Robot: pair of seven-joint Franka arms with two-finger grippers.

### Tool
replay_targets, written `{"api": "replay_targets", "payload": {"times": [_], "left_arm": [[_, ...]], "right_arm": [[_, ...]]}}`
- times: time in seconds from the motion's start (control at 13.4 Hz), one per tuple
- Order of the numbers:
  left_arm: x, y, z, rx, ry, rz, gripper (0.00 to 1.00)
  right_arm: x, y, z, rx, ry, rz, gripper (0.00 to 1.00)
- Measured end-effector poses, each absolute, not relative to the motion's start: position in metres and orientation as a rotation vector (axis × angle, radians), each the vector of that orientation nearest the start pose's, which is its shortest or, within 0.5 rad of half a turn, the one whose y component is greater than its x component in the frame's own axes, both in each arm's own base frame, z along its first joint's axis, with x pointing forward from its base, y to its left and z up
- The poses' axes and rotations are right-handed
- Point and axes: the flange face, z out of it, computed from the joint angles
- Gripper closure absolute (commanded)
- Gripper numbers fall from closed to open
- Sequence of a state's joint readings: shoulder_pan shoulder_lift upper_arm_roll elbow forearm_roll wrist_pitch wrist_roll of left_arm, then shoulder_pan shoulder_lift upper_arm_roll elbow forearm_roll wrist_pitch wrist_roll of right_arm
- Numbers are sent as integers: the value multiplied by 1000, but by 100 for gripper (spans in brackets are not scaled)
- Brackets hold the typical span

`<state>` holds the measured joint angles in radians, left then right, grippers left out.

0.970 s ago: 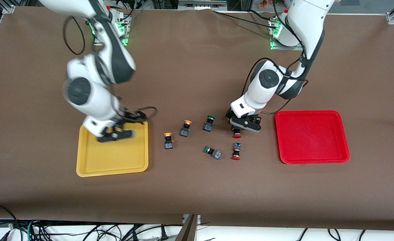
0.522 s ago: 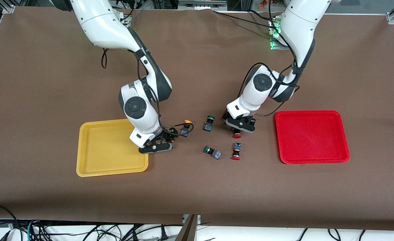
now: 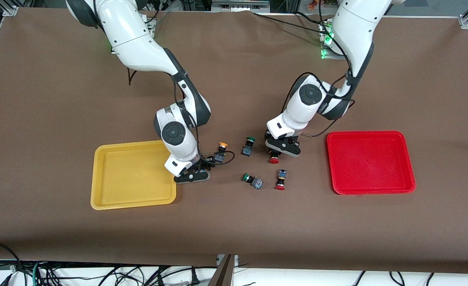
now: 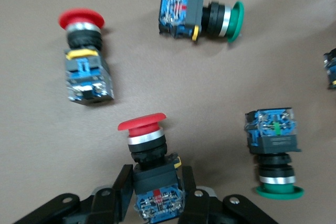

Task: Place red and yellow buttons in trays
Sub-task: 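Grasp the red button with the left gripper while the right gripper grasps yellow, then lower the red button into the red tray while the right gripper places yellow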

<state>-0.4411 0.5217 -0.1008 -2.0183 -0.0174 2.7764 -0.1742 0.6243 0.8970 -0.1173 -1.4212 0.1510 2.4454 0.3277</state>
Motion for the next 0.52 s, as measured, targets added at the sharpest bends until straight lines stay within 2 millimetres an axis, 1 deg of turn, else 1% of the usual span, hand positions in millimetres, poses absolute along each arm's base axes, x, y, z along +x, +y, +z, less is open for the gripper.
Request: {"api": "replay_targets", "payload": {"times": [0.07, 0.15, 0.3, 0.37, 0.45, 0.52], "left_arm": [[539, -316, 232, -3205, 533, -272, 100], [541, -308, 256, -3189, 516, -190, 100], [548, -279, 311, -3158, 465, -34, 100], [551, -262, 335, -3140, 474, 33, 100], [555, -244, 353, -3121, 504, 98, 100], [562, -221, 365, -3106, 537, 149, 100]], "right_arm": [[639, 372, 177, -3061, -178, -188, 91], [641, 371, 180, -3061, -174, -188, 95], [643, 369, 185, -3071, -169, -156, 96], [645, 366, 191, -3080, -163, -131, 96], [648, 359, 201, -3091, -163, -98, 96], [652, 348, 216, -3098, -198, -64, 96]]}}
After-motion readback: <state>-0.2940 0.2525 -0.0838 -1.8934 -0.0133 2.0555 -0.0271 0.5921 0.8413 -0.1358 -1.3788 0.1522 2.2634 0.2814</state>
